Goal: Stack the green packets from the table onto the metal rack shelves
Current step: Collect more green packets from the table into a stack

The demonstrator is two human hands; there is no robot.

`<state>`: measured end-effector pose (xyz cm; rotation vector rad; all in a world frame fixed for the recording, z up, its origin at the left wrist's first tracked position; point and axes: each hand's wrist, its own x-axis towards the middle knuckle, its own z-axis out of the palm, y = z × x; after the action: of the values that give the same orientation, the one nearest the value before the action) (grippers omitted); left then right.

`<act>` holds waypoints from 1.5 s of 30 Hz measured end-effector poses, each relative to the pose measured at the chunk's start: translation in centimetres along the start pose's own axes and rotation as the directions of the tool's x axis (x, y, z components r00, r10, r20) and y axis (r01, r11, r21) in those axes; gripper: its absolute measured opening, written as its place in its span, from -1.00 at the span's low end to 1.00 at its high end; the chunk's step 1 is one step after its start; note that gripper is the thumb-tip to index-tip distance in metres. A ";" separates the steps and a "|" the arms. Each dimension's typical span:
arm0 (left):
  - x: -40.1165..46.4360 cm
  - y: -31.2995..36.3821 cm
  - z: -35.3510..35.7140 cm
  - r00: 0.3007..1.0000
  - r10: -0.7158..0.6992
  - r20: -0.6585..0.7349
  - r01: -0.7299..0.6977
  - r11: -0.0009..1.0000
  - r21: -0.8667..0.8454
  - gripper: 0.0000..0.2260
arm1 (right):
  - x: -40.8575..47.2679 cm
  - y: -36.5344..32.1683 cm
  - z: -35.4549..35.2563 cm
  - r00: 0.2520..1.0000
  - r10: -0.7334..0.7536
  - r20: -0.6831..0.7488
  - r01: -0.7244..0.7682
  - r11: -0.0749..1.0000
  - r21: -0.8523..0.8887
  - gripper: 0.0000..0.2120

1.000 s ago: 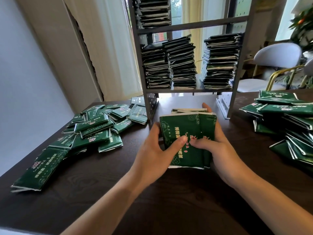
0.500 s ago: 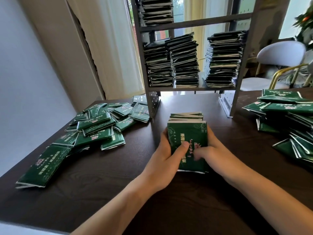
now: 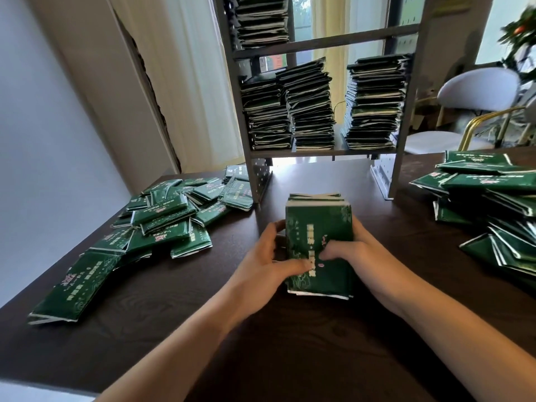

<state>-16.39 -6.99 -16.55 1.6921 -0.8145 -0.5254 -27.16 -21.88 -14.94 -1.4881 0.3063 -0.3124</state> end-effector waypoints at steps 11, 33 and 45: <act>1.5 -0.7 -9.5 0.900 -0.161 -0.404 0.433 0.239 0.869 -0.53 | 0.4 0.3 0.1 0.965 0.261 0.037 -0.264 0.951 0.162 -0.67; 0.8 1.6 -7.4 0.920 -0.316 -0.230 0.387 0.816 0.428 -0.36 | 0.8 0.7 0.1 0.971 0.234 0.049 -0.239 0.957 0.166 -0.64; -0.4 4.7 -0.9 0.949 -0.212 -0.233 0.220 0.975 0.011 -0.49 | 0.8 1.0 0.2 0.977 0.211 0.037 -0.215 0.964 0.155 -0.56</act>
<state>-17.21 -6.71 -11.78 1.8482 -0.4761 -0.4530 -26.32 -21.95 -15.90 -1.2886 0.4129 -0.1454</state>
